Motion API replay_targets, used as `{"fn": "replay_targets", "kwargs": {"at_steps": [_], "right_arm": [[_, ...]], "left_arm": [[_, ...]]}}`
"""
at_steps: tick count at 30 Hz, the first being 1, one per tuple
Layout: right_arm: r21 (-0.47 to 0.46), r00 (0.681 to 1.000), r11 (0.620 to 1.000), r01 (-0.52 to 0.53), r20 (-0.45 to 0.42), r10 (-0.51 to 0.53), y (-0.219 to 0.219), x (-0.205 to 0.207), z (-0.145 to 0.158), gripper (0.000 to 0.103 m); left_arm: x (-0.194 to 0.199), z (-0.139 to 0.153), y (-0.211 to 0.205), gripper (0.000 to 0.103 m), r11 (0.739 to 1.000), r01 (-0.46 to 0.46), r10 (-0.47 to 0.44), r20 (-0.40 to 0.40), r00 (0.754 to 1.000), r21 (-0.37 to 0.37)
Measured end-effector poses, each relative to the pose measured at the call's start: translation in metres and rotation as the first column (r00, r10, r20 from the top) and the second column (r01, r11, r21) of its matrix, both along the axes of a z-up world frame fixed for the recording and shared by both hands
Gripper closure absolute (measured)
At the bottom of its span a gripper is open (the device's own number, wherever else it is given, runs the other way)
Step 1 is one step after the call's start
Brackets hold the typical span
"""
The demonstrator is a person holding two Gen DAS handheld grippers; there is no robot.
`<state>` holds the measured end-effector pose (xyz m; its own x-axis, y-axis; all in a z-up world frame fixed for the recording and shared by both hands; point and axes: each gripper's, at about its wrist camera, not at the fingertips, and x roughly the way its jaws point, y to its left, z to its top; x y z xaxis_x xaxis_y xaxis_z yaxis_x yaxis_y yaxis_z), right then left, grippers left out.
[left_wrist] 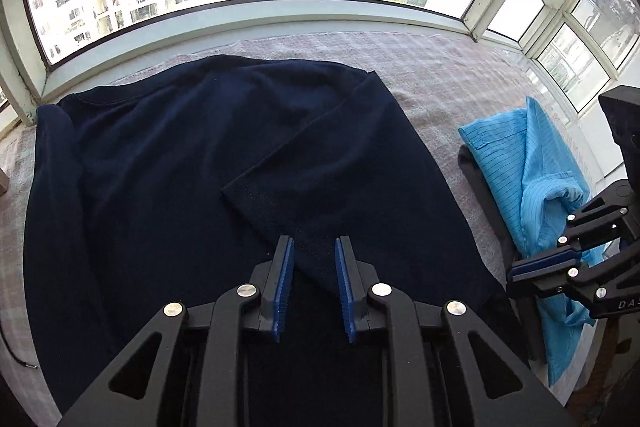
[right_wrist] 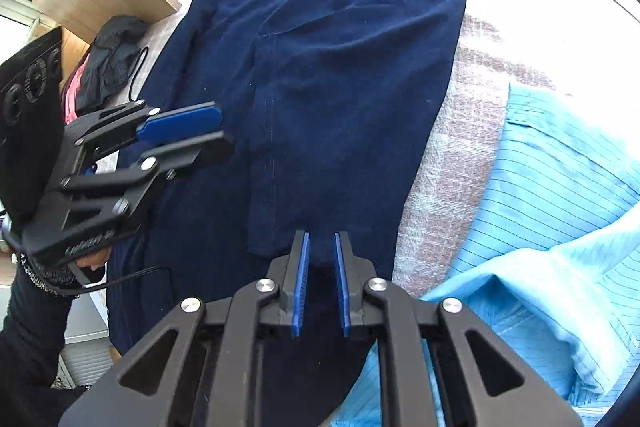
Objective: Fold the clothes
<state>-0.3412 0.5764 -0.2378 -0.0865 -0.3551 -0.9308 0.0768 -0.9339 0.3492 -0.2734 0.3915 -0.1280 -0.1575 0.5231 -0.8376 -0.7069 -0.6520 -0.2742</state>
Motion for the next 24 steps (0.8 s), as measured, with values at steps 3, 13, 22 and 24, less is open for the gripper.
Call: {"fn": "replay_targets", "kwargs": {"at_steps": [3, 13, 22, 24], "right_arm": [[0.077, 1.000, 0.997, 0.007, 0.024, -0.009, -0.003, -0.010, -0.013, 0.096], [-0.071, 0.973, 0.994, 0.084, -0.208, -0.097, 0.002, 0.058, 0.090, 0.083], [-0.114, 0.908, 0.975, 0.190, -0.356, -0.219, 0.044, 0.236, 0.177, 0.062], [-0.104, 0.926, 0.976, 0.190, -0.311, -0.214, 0.040, 0.282, 0.163, 0.062]], "left_arm": [[0.033, 0.003, -0.004, 0.072, 0.998, 0.064, -0.065, 0.023, 0.998, 0.008], [0.195, 0.022, -0.046, 0.073, 0.979, 0.203, -0.202, 0.080, 0.976, 0.000], [0.344, 0.045, -0.105, 0.073, 0.964, 0.265, -0.265, -0.003, 0.964, -0.008], [0.382, 0.041, -0.112, 0.072, 0.957, 0.289, -0.289, 0.002, 0.957, 0.017]]}}
